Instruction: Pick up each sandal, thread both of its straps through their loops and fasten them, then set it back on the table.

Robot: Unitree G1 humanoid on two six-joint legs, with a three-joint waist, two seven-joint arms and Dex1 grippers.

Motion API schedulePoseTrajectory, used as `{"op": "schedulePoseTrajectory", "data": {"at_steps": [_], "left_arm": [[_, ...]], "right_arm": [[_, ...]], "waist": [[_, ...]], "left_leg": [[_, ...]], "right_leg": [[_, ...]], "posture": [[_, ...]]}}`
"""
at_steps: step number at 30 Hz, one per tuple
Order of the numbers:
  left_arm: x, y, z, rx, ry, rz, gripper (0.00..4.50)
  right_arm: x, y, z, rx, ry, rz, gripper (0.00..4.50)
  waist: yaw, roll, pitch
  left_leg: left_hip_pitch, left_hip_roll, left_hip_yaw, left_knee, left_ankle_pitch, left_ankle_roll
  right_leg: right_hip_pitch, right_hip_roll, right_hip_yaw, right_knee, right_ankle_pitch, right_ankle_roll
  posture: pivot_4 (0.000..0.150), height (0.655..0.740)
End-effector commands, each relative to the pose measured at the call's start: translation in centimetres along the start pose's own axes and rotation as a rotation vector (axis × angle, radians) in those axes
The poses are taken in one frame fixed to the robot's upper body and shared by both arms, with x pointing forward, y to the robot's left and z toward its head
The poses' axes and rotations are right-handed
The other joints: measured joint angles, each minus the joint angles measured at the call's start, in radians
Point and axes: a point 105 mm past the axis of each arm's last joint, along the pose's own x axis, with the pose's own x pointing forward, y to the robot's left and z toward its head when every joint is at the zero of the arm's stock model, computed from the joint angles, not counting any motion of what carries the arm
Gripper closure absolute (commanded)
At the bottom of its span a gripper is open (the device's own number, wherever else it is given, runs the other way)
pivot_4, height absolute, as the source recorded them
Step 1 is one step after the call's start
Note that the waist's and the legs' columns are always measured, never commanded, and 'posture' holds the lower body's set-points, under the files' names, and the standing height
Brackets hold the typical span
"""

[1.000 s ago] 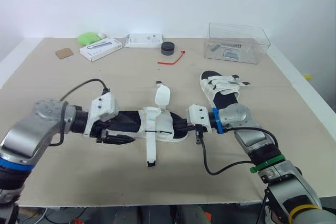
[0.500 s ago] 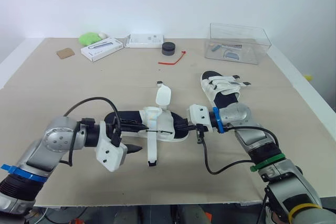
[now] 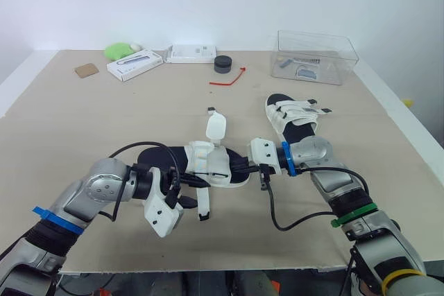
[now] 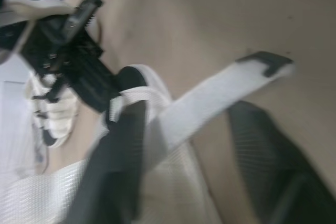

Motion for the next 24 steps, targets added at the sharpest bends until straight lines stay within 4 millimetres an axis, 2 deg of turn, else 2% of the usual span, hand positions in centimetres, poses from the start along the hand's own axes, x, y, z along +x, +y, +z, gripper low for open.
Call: {"op": "schedulePoseTrajectory", "data": {"at_steps": [1,2,9,16,21,24], "left_arm": [[0.2,0.7,0.4,0.038,-0.019,0.020,3.95],[0.3,0.9,0.6,0.035,-0.027,0.027,4.48],[-0.2,0.8,2.1,-0.041,-0.087,0.046,4.48],[-1.3,1.9,4.1,-0.259,-0.183,0.121,4.48],[-1.8,3.8,4.8,-0.391,-0.217,0.218,4.48],[-2.2,6.1,3.5,-0.523,-0.212,0.333,4.48]], "right_arm": [[-0.5,1.1,-2.4,0.063,0.093,0.023,4.50],[-0.5,1.1,-2.4,0.063,0.094,0.023,4.50],[-0.4,1.1,-2.4,0.059,0.094,0.022,4.50],[-0.3,1.3,-2.4,0.055,0.094,0.028,4.50],[-0.2,1.3,-2.5,0.053,0.096,0.034,4.50],[-0.2,1.2,-2.5,0.050,0.098,0.036,4.50]], "waist": [[0.000,0.000,0.000],[0.000,0.000,0.000],[0.000,0.000,0.000],[0.000,0.000,0.000],[0.000,0.000,0.000],[0.000,0.000,0.000]], "left_leg": [[0.000,0.000,0.000,0.000,0.000,0.000],[0.000,0.000,0.000,0.000,0.000,0.000],[0.000,0.000,0.000,0.000,0.000,0.000],[0.000,0.000,-0.001,0.000,-0.001,0.001],[0.000,0.000,-0.001,0.000,-0.001,0.001],[0.000,0.000,-0.001,0.000,-0.001,0.001]], "right_leg": [[0.000,0.000,0.000,0.000,0.000,0.000],[0.000,0.000,0.000,0.000,0.000,0.000],[0.000,0.000,0.000,0.000,0.000,0.000],[0.000,0.000,0.000,0.000,-0.001,0.000],[0.000,0.001,-0.001,0.000,-0.001,0.000],[0.000,0.001,-0.001,0.000,-0.001,0.001]], "posture": [[0.150,0.7400],[0.150,0.7400],[0.150,0.7400],[0.150,0.7400],[0.150,0.7400],[0.150,0.7400]]}}
